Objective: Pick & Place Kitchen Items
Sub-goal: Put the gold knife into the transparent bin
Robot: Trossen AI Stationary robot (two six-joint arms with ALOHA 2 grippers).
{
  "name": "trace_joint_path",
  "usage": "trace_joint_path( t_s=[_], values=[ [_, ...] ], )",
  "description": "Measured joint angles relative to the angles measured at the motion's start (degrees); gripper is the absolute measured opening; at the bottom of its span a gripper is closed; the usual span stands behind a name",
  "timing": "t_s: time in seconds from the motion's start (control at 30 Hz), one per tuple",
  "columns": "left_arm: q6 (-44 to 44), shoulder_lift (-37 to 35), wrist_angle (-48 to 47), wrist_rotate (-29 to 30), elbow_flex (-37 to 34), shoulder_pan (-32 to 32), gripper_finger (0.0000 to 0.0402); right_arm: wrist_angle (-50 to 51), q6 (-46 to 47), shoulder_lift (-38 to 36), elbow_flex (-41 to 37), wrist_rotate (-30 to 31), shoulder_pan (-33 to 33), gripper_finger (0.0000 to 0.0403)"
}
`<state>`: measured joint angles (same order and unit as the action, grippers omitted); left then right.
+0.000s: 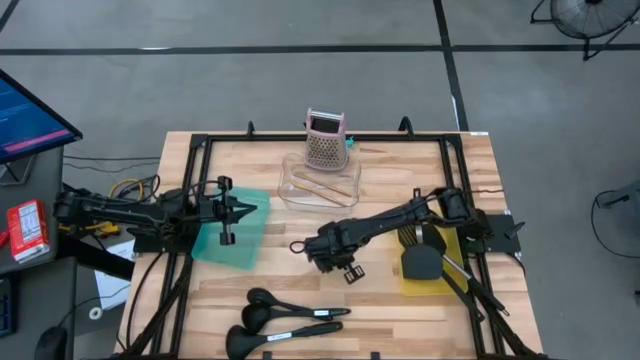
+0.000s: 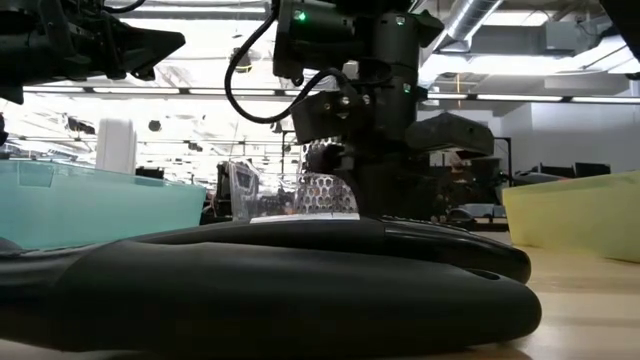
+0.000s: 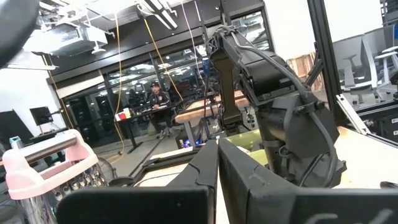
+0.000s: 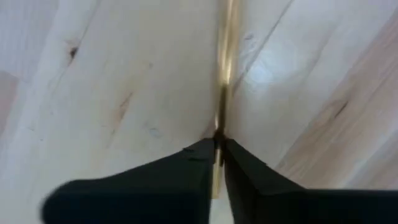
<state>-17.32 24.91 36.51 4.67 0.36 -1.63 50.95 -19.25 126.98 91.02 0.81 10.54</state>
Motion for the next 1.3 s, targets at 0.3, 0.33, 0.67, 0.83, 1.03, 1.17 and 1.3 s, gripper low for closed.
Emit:
trace_joint_path(
  t_s=[0.3,0.33,0.67,0.83,1.03,1.17,1.3],
  values=[
    [0.00,0.01,0.00,0.00,-0.01,-0.02,0.0002,0.30,7.42,-0.26,-0.13,-2.09,-2.31,0.0005],
    [0.00,0.01,0.00,0.00,-0.02,-0.02,0.0002,0.17,8.08,-0.26,-0.14,-2.34,-2.31,0.0005],
    [0.00,0.00,0.02,0.00,-0.02,0.00,0.0002,-0.75,12.77,-3.17,-0.75,-0.78,-1.90,0.0001],
    [0.00,0.02,-0.01,0.00,0.00,0.00,0.0002,-0.60,15.21,-7.69,-0.57,1.05,-2.44,0.0000],
    [0.00,0.00,0.01,0.00,0.00,-0.02,0.0002,-0.09,17.28,-13.80,-0.62,0.49,-1.24,0.0002],
    [0.00,0.02,0.00,0.00,0.00,0.00,0.0002,0.18,19.23,-17.49,-0.50,1.84,-1.28,0.0002],
    [0.00,0.02,0.00,0.00,-0.01,-0.02,0.0002,0.97,27.65,-18.74,-0.37,4.43,-1.04,0.0002]
  ],
)
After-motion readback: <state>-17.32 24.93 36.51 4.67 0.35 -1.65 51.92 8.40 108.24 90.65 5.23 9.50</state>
